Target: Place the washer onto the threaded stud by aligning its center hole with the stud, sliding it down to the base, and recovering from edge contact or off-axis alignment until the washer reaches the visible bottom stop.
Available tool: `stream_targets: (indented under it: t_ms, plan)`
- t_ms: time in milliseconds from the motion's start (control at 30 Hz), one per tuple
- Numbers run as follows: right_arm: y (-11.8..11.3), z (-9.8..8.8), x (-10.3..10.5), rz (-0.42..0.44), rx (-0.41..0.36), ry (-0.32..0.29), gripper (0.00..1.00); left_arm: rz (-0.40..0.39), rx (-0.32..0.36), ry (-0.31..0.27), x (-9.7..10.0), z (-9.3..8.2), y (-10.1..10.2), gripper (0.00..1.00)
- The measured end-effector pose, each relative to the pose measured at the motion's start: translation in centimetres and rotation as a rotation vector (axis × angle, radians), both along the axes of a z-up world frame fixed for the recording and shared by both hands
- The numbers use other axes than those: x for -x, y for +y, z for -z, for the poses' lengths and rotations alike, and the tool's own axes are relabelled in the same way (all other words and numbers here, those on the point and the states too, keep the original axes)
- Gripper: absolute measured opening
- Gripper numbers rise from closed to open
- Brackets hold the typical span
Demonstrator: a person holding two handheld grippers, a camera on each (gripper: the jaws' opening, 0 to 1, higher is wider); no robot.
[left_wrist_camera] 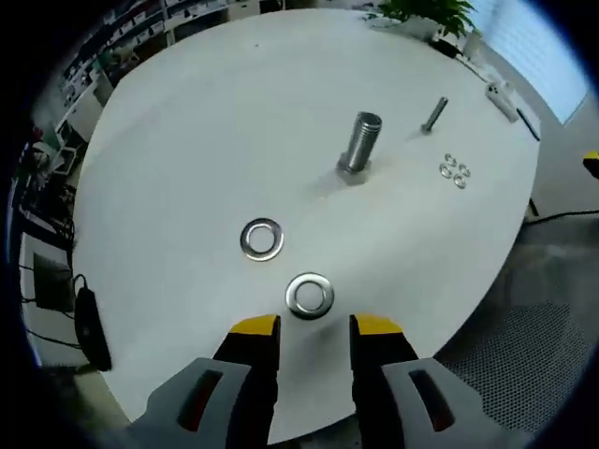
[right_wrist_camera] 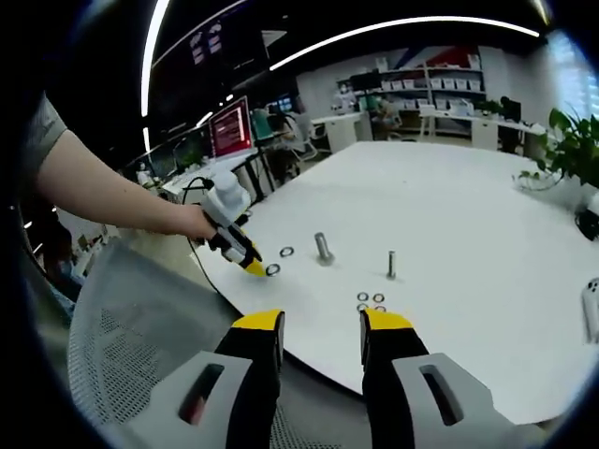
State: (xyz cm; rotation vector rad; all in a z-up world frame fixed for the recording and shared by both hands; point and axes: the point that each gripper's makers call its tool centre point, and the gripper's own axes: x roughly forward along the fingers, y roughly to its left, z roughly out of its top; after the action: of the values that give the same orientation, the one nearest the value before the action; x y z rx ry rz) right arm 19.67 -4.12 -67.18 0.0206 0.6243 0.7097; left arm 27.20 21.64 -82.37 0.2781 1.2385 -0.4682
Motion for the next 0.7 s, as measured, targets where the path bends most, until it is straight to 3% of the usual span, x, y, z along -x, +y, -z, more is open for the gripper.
stream_targets:
  t_ms: [167,300,333,367,400,433,567,633,700]
  plan:
    - [0.1,0.0,0.0,-0.003,0.003,0.0,0.34,0.017,-0.018,0.002,-0.7,0.4,-0.2,0.3]
    - [-0.1,-0.1,-0.1,0.009,-0.002,-0.001,0.34,0.043,-0.023,0.036,-0.8,1.1,-0.7,0.3]
    - [-0.1,-0.1,-0.2,0.012,-0.003,-0.001,0.34,0.056,-0.031,0.054,-0.6,1.4,-0.7,0.31]
    - [-0.1,0.0,-0.1,0.012,-0.002,-0.001,0.34,0.077,-0.037,0.11,0.3,1.9,-0.8,0.32]
    - [-0.1,0.0,-0.1,0.012,-0.003,-0.001,0.34,0.105,-0.054,0.034,-1.3,1.6,-1.0,0.3]
    - [-0.1,-0.1,-0.1,0.012,-0.002,-0.002,0.33,0.102,-0.067,0.093,-0.6,1.6,-0.9,0.29]
    - [-0.2,-0.2,-0.3,0.021,-0.012,-0.003,0.33,0.14,-0.112,0.087,-0.5,1.4,-0.8,0.26]
    - [-0.2,-0.2,-0.3,0.022,-0.012,-0.003,0.33,0.066,-0.1,0.098,0.1,1.1,-1.3,0.25]
    - [-0.2,-0.2,-0.3,0.022,-0.013,-0.003,0.33,0.069,-0.094,0.088,0.0,1.2,-1.2,0.24]
